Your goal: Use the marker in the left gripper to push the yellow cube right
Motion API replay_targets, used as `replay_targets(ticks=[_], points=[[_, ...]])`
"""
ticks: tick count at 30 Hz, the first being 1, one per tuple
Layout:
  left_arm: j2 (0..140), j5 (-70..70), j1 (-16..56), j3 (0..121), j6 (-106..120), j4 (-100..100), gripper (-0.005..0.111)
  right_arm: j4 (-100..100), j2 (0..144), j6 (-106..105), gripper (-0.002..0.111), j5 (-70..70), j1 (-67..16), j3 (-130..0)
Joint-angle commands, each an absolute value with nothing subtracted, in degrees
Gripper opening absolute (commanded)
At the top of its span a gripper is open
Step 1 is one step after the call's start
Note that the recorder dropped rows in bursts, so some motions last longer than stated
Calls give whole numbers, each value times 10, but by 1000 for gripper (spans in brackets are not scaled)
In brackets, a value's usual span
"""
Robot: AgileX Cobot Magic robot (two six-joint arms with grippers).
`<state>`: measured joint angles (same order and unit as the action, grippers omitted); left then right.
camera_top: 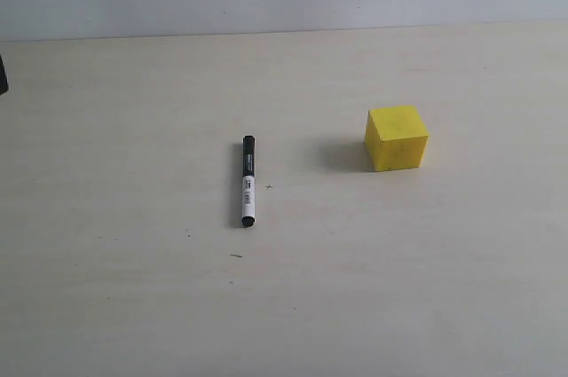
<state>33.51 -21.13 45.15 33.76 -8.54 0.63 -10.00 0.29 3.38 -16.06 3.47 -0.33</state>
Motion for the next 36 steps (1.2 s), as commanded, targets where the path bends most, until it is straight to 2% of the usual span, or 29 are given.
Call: replay_targets(ticks=[1,10,13,16,20,27,31,36], points=[[332,-211,454,335,-86,12,0,-100,0,31,0,-153,38,0],[332,-211,451,335,-86,12,0,-100,0,31,0,-153,38,0],[331,-203,430,335,-74,0,0,-100,0,31,0,-153,38,0],[327,-187,375,335,-64,0,0,-100,0,31,0,-153,38,0],[304,-180,267,335,-65,8,0,-100,0,31,0,-153,38,0],[203,-183,95,335,-83,8,0,-100,0,31,0,-153,38,0],[157,-184,46,335,-83,8,0,-100,0,31,0,-153,38,0],[114,-234,33,335,-75,6,0,-100,0,31,0,-153,38,0]])
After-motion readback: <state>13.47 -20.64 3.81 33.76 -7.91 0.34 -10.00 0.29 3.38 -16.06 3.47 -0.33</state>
